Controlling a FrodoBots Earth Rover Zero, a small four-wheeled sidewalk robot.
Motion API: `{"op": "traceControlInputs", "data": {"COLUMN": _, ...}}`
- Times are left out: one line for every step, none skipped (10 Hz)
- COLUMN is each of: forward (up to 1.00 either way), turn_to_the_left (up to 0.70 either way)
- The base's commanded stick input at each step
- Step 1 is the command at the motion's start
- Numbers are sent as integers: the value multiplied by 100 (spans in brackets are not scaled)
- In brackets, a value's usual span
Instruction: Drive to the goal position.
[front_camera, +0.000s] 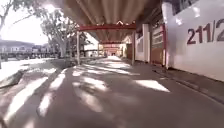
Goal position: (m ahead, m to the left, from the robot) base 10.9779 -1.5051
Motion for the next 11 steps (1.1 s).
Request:
{"op": "traceControlInputs", "data": {"forward": 50, "turn_to_the_left": 0}}
{"op": "traceControlInputs", "data": {"forward": 50, "turn_to_the_left": 0}}
{"op": "traceControlInputs", "data": {"forward": 50, "turn_to_the_left": 0}}
{"op": "traceControlInputs", "data": {"forward": 50, "turn_to_the_left": 0}}
{"op": "traceControlInputs", "data": {"forward": 50, "turn_to_the_left": 0}}
{"op": "traceControlInputs", "data": {"forward": 50, "turn_to_the_left": 0}}
{"op": "traceControlInputs", "data": {"forward": 50, "turn_to_the_left": 0}}
{"op": "traceControlInputs", "data": {"forward": 50, "turn_to_the_left": 0}}
{"op": "traceControlInputs", "data": {"forward": 50, "turn_to_the_left": 0}}
{"op": "traceControlInputs", "data": {"forward": 50, "turn_to_the_left": 0}}
{"op": "traceControlInputs", "data": {"forward": 50, "turn_to_the_left": 0}}
